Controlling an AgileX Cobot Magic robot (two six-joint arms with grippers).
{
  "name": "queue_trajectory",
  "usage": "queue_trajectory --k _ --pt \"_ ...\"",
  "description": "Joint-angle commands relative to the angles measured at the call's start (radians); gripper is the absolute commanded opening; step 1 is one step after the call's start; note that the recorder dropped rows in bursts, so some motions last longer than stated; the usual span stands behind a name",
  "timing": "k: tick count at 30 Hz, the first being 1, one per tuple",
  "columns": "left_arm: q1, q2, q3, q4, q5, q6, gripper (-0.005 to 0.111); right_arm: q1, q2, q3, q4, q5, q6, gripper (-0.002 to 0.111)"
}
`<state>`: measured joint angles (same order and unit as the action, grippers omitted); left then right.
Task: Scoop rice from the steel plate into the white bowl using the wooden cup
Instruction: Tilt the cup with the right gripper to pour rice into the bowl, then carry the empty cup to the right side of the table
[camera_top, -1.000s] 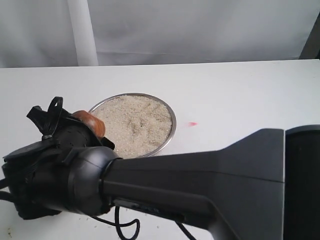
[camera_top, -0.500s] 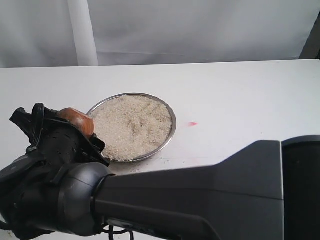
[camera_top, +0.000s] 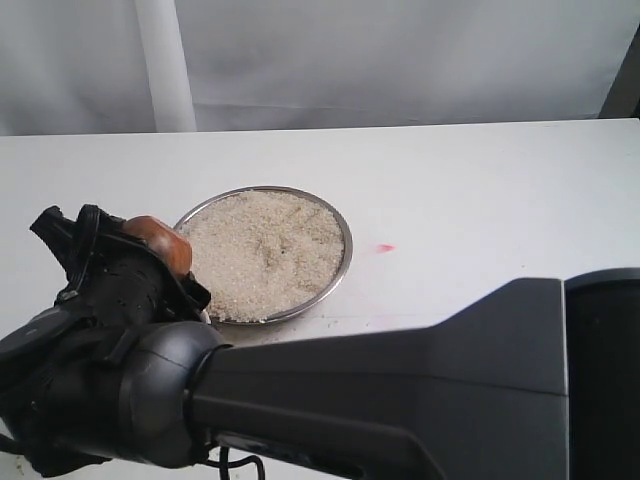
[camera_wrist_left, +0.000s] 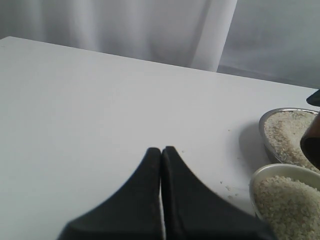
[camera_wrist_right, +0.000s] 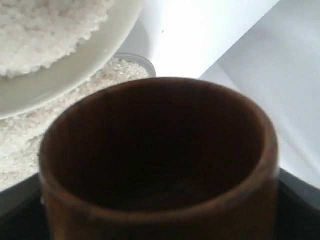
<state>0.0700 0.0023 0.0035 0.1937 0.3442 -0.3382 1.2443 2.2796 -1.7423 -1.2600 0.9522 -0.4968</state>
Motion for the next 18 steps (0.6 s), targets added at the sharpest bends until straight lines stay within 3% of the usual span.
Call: queue_trajectory --k 1,18 --pt "0.0 -0.002 -0.004 0.003 -0.007 -0.001 0.0 0.0 -0.01 0.001 0.027 0.001 0.052 0.0" --pt "0.0 -0.002 -0.004 0.003 -0.007 -0.001 0.0 -0.072 -0.16 0.001 0.128 -0.182 0.609 0.0"
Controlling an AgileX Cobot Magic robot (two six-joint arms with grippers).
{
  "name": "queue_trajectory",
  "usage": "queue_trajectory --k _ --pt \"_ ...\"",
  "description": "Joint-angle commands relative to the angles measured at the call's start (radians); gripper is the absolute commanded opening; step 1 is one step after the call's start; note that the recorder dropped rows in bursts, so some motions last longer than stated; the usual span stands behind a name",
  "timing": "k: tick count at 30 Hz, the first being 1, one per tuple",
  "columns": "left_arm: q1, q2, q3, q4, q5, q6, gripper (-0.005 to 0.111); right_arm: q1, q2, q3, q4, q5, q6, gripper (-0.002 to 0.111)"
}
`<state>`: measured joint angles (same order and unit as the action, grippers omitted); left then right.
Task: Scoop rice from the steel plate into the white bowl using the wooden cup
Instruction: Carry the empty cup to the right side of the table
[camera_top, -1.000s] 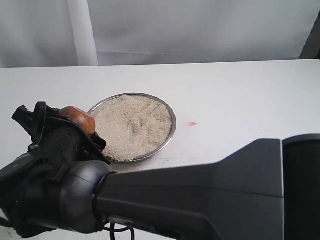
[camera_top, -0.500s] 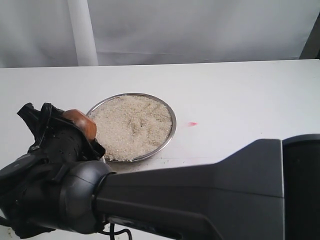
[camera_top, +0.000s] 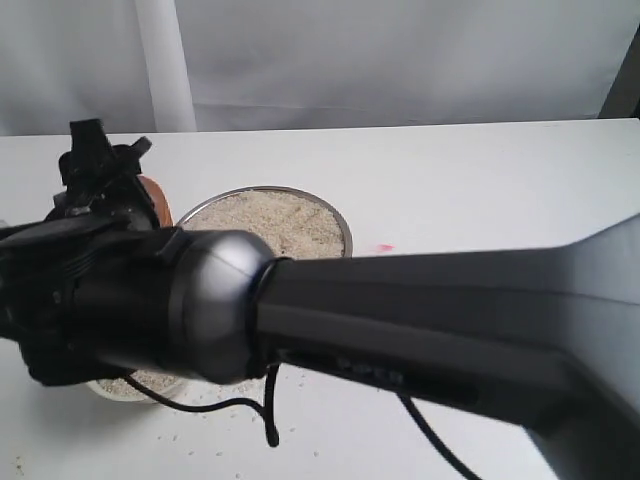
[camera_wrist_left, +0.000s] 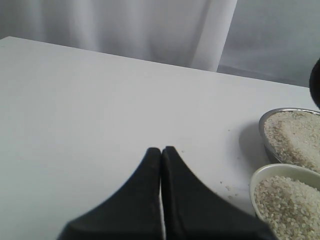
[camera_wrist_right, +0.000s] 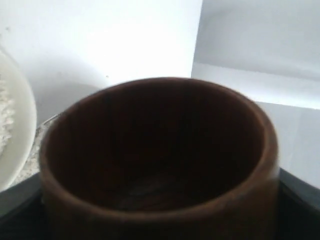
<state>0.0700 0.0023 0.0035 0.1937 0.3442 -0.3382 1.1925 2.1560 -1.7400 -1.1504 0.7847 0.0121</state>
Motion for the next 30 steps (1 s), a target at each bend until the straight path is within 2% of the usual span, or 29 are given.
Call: queue_trajectory --k 1,9,16,22,30 --pt "0.0 -0.002 -0.004 0.003 -0.007 -0.001 0.0 -0.027 -0.043 -0.001 0.026 -0.017 0.123 0.0" --pt "0.0 -0.002 -0.004 0.003 -0.007 -0.001 0.0 -0.093 -0.108 -0.001 0.153 -0.049 0.317 0.0" --pt "0.0 -0.002 -0.004 0.003 -0.007 -0.001 0.0 -0.147 -0.199 0.013 0.168 -0.105 0.393 0.0" --pt "0.0 -0.002 -0.004 0.003 -0.007 -0.001 0.0 -0.219 -0.335 0.203 0.191 -0.287 0.463 0.0" --pt "0.0 -0.002 -0.004 0.003 -0.007 -0.001 0.0 -0.329 -0.526 0.443 0.266 -0.389 0.469 0.0"
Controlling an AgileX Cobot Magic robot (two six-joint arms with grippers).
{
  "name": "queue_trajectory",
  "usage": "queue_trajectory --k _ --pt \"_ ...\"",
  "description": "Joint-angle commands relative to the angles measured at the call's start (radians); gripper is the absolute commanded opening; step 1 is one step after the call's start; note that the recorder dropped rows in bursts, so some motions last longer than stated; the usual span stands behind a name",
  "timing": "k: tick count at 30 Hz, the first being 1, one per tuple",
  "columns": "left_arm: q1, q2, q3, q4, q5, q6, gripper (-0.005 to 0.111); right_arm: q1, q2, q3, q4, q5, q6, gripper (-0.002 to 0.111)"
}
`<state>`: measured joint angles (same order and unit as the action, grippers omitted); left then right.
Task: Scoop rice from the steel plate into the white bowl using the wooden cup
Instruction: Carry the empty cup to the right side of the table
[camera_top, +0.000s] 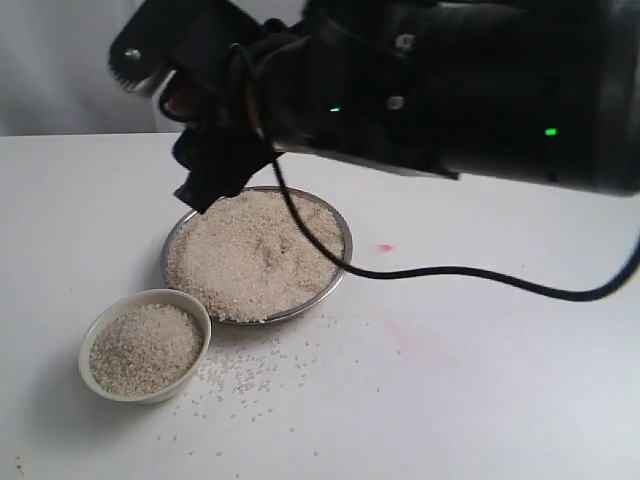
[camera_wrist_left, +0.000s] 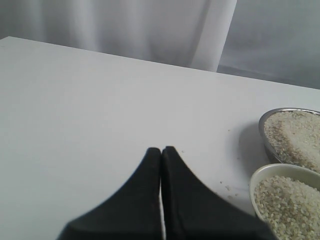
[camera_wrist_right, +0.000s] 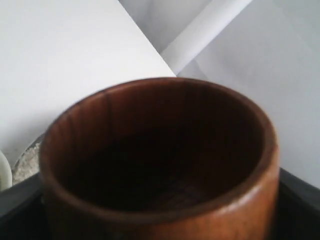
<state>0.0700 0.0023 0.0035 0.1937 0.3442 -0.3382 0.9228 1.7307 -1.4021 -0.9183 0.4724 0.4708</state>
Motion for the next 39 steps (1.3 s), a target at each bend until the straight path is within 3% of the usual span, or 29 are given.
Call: queue_trajectory --k 1,9,24,31,39 --pt "0.0 -0.002 -0.004 0.003 -0.007 -0.001 0.0 -0.08 -0.125 0.138 0.041 -0.104 0.011 0.0" --pt "0.0 -0.002 -0.004 0.003 -0.007 -0.001 0.0 -0.265 -0.29 0.377 0.095 -0.319 0.011 0.0" --pt "0.0 -0.002 -0.004 0.003 -0.007 -0.001 0.0 -0.726 -0.457 0.806 0.339 -0.818 0.007 0.0" --pt "0.0 -0.002 -0.004 0.003 -0.007 -0.001 0.0 -0.775 -0.455 0.982 0.412 -0.978 -0.041 0.0" --pt "0.0 -0.002 -0.004 0.003 -0.007 -0.001 0.0 -0.775 -0.437 1.055 0.429 -1.082 -0.108 0.0"
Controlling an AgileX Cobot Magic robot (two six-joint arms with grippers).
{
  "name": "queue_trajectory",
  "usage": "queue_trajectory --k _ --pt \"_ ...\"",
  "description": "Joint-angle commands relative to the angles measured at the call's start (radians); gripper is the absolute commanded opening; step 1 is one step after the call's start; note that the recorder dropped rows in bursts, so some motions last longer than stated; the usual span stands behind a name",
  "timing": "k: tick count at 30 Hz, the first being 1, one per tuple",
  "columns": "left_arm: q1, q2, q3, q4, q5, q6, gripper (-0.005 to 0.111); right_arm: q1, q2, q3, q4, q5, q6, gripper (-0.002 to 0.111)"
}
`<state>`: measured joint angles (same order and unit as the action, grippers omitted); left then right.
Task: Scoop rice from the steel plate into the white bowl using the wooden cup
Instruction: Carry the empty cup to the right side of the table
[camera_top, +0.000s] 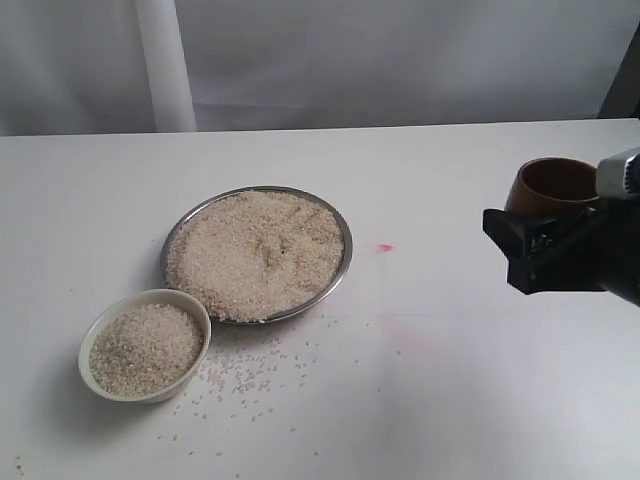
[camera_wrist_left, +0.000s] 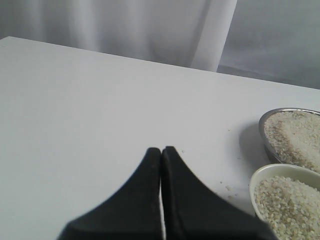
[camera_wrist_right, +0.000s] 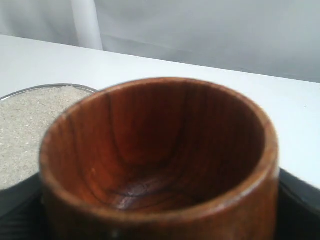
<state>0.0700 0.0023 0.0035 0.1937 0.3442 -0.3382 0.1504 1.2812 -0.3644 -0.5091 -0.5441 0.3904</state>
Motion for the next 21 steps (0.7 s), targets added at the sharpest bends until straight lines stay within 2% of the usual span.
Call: queue_trajectory --k 1,5,9,21 --pt "0.0 -0.002 -0.004 0.003 -0.007 -0.001 0.0 -0.003 0.031 0.017 0.022 -0.083 -0.031 0.0" --pt "0.0 -0.002 -0.004 0.003 -0.007 -0.001 0.0 -0.003 0.155 0.017 0.045 -0.25 -0.118 0.0" --pt "0.0 -0.002 -0.004 0.003 -0.007 -0.001 0.0 -0.001 0.305 -0.005 0.143 -0.38 -0.21 0.0" --pt "0.0 -0.002 -0.004 0.003 -0.007 -0.001 0.0 -0.001 0.628 -0.272 0.157 -0.396 -0.287 0.0"
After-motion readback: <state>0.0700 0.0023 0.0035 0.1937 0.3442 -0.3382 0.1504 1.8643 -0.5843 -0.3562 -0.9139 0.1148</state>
